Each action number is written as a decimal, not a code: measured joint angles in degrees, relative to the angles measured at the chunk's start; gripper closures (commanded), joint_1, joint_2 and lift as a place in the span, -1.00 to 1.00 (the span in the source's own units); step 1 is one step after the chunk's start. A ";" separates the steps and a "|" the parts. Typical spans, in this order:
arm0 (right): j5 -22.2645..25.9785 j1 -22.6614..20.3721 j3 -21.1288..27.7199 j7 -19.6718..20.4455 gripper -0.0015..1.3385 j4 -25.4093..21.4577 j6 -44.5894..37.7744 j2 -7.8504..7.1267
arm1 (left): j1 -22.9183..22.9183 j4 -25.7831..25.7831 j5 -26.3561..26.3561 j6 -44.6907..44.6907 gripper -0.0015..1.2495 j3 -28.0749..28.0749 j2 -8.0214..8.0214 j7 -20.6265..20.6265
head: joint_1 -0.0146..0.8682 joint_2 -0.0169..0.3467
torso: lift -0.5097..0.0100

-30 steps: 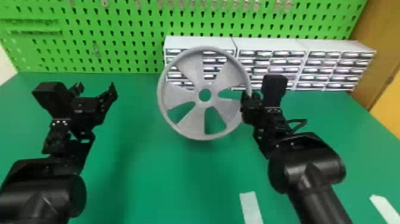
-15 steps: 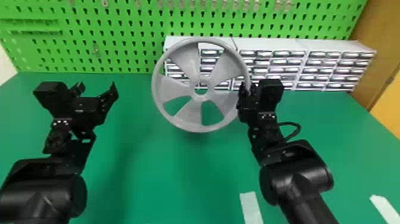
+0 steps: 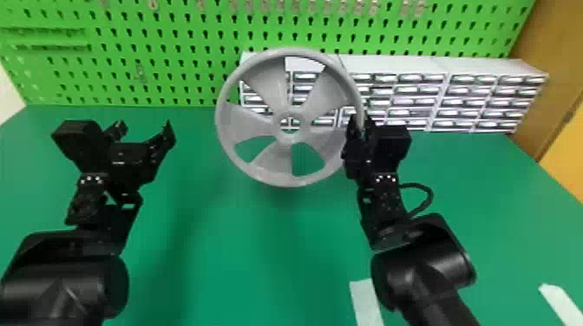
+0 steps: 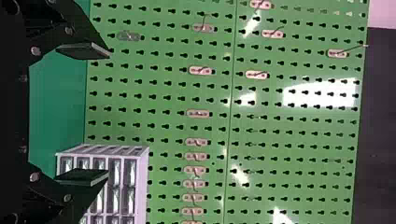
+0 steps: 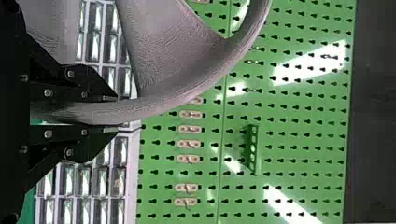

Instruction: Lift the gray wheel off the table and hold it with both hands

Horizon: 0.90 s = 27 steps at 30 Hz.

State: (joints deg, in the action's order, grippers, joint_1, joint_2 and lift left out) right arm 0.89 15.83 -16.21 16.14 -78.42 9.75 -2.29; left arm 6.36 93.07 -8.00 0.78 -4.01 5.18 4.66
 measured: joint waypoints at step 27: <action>-0.19 0.28 -2.50 1.70 0.81 5.43 8.26 0.02 | -4.75 7.33 -4.05 -0.90 -0.42 3.16 0.00 -5.64 | 0.64 -0.82 | 0.59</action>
State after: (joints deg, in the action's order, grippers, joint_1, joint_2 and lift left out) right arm 0.70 16.11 -18.71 17.83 -72.99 18.02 -2.27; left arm 1.61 100.40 -12.06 -0.12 -0.85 5.18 -0.98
